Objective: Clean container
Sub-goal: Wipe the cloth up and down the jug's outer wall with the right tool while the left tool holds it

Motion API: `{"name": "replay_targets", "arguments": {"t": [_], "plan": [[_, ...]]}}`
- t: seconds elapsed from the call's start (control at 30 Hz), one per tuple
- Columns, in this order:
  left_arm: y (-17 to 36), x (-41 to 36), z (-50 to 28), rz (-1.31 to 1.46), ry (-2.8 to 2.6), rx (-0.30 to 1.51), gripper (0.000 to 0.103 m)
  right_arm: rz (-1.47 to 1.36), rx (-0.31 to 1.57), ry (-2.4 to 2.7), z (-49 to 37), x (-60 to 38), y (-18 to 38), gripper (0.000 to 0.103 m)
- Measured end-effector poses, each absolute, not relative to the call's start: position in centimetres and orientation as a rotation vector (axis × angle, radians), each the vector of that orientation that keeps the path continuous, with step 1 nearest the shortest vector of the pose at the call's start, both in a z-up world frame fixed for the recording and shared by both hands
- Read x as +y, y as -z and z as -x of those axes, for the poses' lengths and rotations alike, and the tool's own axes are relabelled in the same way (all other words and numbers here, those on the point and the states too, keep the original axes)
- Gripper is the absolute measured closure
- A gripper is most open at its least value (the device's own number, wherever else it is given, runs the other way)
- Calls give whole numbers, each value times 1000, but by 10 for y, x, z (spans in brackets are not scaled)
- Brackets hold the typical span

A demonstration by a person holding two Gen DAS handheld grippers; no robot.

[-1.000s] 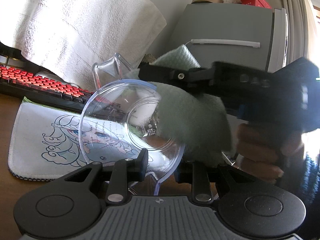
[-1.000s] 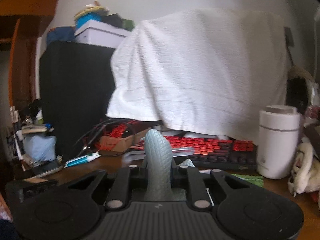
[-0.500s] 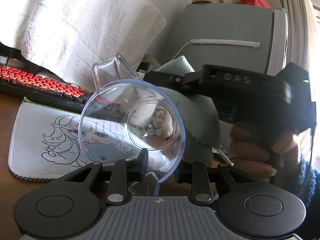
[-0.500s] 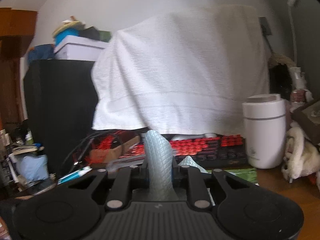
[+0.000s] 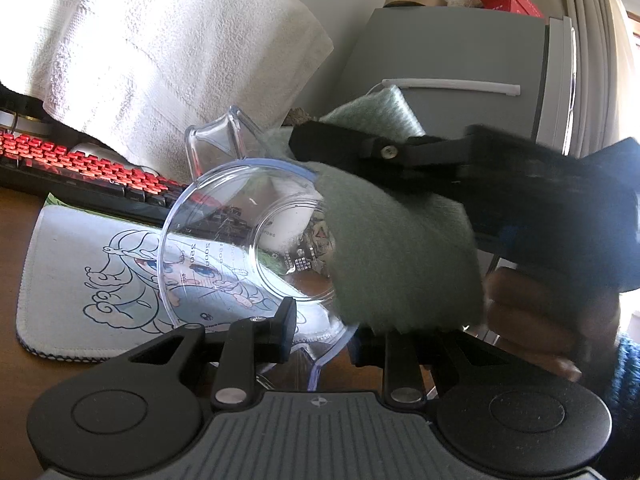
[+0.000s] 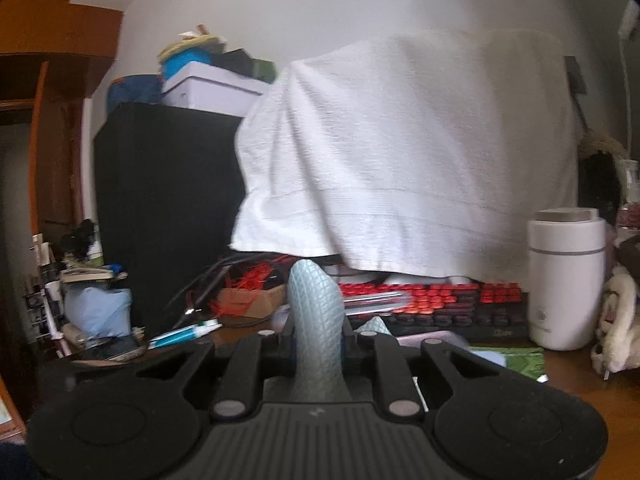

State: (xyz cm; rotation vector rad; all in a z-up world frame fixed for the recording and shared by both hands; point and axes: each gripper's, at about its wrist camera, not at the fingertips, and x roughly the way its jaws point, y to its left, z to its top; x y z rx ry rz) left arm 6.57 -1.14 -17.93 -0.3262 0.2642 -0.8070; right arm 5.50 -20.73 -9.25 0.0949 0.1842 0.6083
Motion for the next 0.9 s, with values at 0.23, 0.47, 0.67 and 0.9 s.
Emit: {"name": "replay_targets", "arguments": {"t": [0.23, 0.47, 0.67, 0.9], "plan": [[180, -11, -66, 325, 806, 263, 77, -207, 209, -536, -82, -234, 95, 89], [181, -11, -67, 324, 807, 262, 77, -166, 191, -550, -67, -216, 97, 85], [181, -11, -67, 325, 807, 263, 77, -111, 170, -615, -45, -197, 97, 85], [180, -11, -67, 330, 806, 266, 77, -35, 153, -629, -44, -194, 94, 88]]}}
